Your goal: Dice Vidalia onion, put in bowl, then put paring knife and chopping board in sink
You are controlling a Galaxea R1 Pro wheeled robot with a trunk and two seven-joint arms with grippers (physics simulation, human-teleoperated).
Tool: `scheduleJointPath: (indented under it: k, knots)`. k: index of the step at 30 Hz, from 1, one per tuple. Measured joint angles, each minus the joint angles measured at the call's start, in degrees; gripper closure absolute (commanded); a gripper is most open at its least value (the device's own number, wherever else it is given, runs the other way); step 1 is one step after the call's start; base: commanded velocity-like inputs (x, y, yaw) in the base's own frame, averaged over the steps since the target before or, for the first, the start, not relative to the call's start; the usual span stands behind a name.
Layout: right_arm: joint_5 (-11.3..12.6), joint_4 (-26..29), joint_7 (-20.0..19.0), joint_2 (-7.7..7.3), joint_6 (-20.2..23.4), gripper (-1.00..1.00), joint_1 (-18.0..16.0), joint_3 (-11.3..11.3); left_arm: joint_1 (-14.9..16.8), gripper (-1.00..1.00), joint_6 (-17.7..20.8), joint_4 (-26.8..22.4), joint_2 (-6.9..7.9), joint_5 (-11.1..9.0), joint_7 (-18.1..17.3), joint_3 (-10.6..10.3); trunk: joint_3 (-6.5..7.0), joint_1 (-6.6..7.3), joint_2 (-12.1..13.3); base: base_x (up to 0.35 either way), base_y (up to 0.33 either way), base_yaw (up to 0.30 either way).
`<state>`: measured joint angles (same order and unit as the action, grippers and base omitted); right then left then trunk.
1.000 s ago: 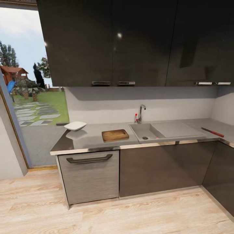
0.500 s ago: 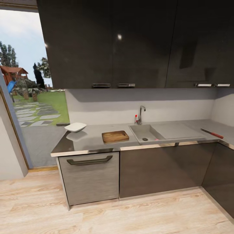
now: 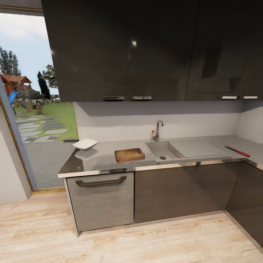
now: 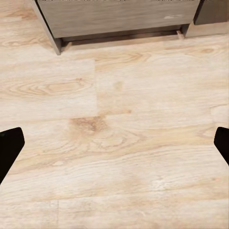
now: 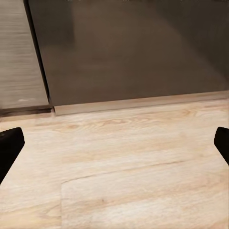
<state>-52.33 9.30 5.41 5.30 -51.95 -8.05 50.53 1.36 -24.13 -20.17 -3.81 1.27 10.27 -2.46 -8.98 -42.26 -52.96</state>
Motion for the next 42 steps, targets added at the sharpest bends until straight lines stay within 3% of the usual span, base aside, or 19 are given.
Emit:
scheduleJointPath:
  k: [42]
  knots:
    - [0.0, 0.0, -0.1, -0.06, 0.0, -1.00, 0.0, 0.0, 0.0, -1.00, -0.1, 0.4, -0.37, 0.0, 0.0, 0.0, 7.57, 9.24, 16.9, 0.000, 0.000, 0.000]
